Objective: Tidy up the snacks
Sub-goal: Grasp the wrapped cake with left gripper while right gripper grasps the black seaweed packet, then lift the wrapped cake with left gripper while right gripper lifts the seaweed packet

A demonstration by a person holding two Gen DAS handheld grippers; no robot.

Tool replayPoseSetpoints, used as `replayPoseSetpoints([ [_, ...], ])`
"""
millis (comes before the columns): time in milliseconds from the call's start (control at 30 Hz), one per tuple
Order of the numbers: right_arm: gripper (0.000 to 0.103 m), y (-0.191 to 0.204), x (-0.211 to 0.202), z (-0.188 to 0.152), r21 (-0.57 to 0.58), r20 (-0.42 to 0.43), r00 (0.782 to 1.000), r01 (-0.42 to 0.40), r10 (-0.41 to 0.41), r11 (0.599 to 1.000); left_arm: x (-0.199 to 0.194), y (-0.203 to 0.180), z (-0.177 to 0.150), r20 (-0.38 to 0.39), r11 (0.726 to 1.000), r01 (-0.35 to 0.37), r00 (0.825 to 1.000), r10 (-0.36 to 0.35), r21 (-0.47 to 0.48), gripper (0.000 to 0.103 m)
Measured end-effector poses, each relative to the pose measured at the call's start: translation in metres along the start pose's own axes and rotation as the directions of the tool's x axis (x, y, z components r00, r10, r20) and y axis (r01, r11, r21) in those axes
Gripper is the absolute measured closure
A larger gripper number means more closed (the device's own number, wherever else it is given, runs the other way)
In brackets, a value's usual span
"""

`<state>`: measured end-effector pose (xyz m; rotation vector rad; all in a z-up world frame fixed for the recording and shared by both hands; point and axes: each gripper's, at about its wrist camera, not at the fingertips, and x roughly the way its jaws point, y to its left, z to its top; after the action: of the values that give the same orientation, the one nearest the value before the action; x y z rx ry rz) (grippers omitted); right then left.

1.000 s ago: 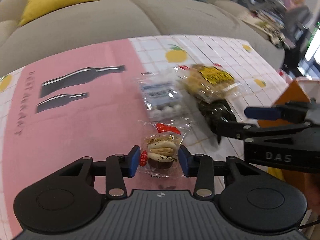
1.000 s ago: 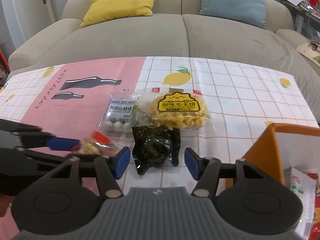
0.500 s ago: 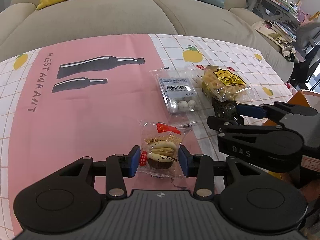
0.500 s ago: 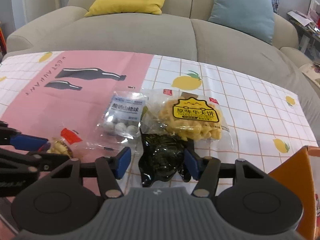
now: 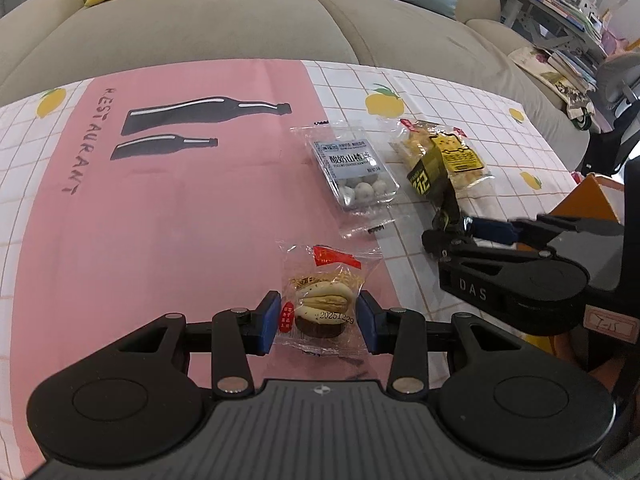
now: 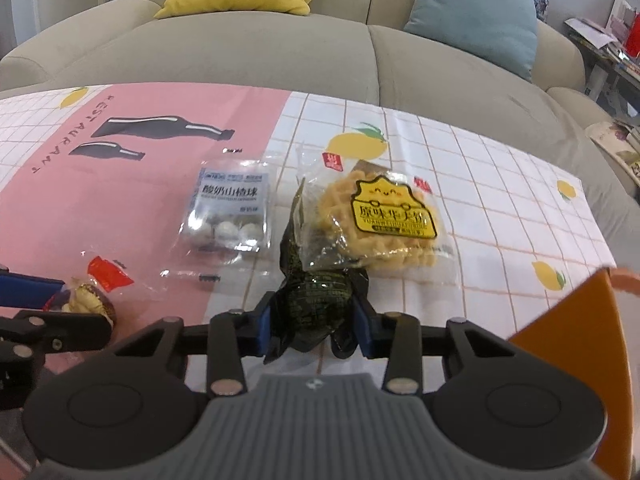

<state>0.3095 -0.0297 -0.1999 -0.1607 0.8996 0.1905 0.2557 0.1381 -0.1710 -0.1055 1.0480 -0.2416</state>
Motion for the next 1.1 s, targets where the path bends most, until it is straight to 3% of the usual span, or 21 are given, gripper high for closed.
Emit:
replayPoseSetpoints([
  [133, 0.065, -0.006, -0.015, -0.008, 0.084, -0.03, 0.997, -0.063, 0.066, 0.994, -0.012, -0.001, -0.008, 0.011, 0.999, 0.008, 1.0, -0.008, -0.036, 0.057],
  [433, 0.065, 0.002, -0.073, -0.039, 0.101, -0.015, 0.992, -0.12, 0.122, 0.988, -0.046, -0.014, -0.03, 0.023, 0.996, 0.015, 1.0, -0.013, -0.084, 0.058],
  [800, 0.065, -0.013, -0.164, -0.076, 0.134, 0.06, 0.981, -0.192, 0.185, 0.972, -0.106, -0.059, -0.053, 0.046, 0.999, -0.03, 0.998, 0.031, -0.015, 0.058],
  [1100, 0.065, -0.054, -0.229, -0.09, 0.225, 0.138, 0.971, -0.221, 0.194, 0.949, -0.152, -0.102, -0.058, 0.097, 0.998, -0.027, 0.995, 0.022, 0.055, 0.058],
])
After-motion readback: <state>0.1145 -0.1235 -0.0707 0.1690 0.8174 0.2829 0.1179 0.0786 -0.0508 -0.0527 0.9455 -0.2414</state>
